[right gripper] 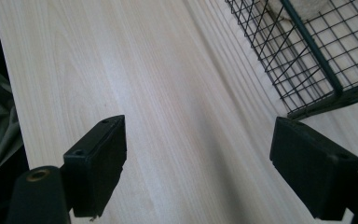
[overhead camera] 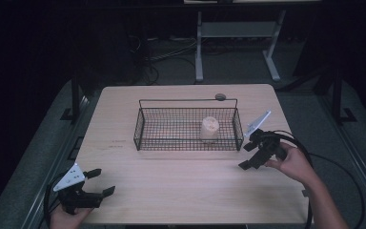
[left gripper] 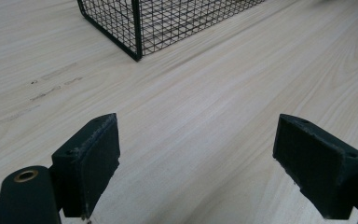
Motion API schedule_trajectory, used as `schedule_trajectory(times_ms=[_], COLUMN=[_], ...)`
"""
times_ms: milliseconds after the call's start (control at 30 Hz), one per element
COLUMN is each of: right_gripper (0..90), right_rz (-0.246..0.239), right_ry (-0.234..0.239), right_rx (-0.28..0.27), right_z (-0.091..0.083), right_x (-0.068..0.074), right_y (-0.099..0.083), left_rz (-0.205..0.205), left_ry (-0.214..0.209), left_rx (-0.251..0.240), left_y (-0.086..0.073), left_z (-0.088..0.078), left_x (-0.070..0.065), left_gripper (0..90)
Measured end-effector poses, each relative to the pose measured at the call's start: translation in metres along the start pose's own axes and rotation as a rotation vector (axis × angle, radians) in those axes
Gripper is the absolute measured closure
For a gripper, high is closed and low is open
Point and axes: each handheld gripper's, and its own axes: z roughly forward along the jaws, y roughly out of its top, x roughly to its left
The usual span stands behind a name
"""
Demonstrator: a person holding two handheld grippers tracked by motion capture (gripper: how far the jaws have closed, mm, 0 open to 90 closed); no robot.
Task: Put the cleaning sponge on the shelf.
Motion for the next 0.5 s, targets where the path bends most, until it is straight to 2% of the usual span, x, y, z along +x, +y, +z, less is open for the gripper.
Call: schedule_trajectory(times_ms=[500], right_gripper=[18.1], right_rz=[0.026], right_ry=[0.003], right_rx=[-0.017], right_z=[0.003], right_x=[0.004], right_y=[-0.025], left_rz=[0.003], left_ry=[-0.004], left_rx=[0.009], left_y=[0.0], left_z=[0.001], left_x=[-0.001], left_gripper=[13.8])
